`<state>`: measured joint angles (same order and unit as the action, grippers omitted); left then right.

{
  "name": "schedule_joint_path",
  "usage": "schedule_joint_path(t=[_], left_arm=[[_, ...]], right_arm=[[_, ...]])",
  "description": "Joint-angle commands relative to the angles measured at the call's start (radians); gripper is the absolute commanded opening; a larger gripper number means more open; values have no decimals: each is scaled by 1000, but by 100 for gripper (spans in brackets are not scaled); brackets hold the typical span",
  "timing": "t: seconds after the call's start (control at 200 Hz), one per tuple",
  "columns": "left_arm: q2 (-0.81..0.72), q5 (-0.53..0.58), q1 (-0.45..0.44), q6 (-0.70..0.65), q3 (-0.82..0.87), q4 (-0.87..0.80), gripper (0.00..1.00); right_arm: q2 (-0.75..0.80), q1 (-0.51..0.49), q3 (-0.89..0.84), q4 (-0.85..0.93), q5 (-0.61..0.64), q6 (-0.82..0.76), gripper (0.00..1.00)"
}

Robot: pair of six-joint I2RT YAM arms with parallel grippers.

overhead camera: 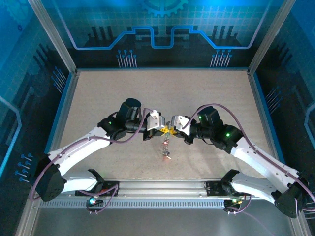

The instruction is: Put the keys on the keyring

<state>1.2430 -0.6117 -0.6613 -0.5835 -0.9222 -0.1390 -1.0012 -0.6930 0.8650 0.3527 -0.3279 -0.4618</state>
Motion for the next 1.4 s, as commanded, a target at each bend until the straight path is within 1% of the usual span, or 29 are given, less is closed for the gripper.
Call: schedule_joint_path(t=[0.0,0.045,0.075,0.165,0.23,0.305,0.435,0.48,0.58,0.64,0.695,0.745,0.93,1.006,1.276,1.396], left_arm=[[3,-13,-5,-15,-28,12,0],[-1,-29,-5,-15,-27,14,0],[-4,-38,-4,-10,-24,23,0],[-14,-66,3,28,3,82,0],[-22,-106,12,53,22,132,0],[-32,-138,20,61,34,152,0],[-51,-161,30,88,72,223,0],[-51,-168,33,100,78,242,0],[-53,-169,35,109,82,260,0],[-53,-164,35,129,94,294,0],[-51,-164,34,152,105,336,0],[-47,-168,34,167,110,364,0],[-52,-171,35,183,127,392,0],[-50,-177,35,185,123,397,0],[-33,-179,35,212,133,467,0],[-18,-180,35,233,146,513,0]], right_arm=[[12,-10,-17,-101,-39,23,10],[26,-3,-47,-137,-54,26,20],[38,3,-72,-172,-77,27,23],[75,39,-149,-274,-129,73,25],[100,63,-182,-309,-171,104,25],[123,73,-214,-332,-195,109,25],[155,76,-224,-315,-191,103,26],[162,76,-225,-313,-188,102,23],[166,78,-234,-320,-199,91,18],[158,78,-229,-316,-197,92,17],[149,78,-220,-309,-180,106,18],[143,78,-224,-315,-169,115,20],[125,79,-223,-332,-132,127,24],[116,78,-222,-347,-141,138,26],[92,78,-232,-386,-160,162,25],[87,77,-227,-396,-167,164,22]])
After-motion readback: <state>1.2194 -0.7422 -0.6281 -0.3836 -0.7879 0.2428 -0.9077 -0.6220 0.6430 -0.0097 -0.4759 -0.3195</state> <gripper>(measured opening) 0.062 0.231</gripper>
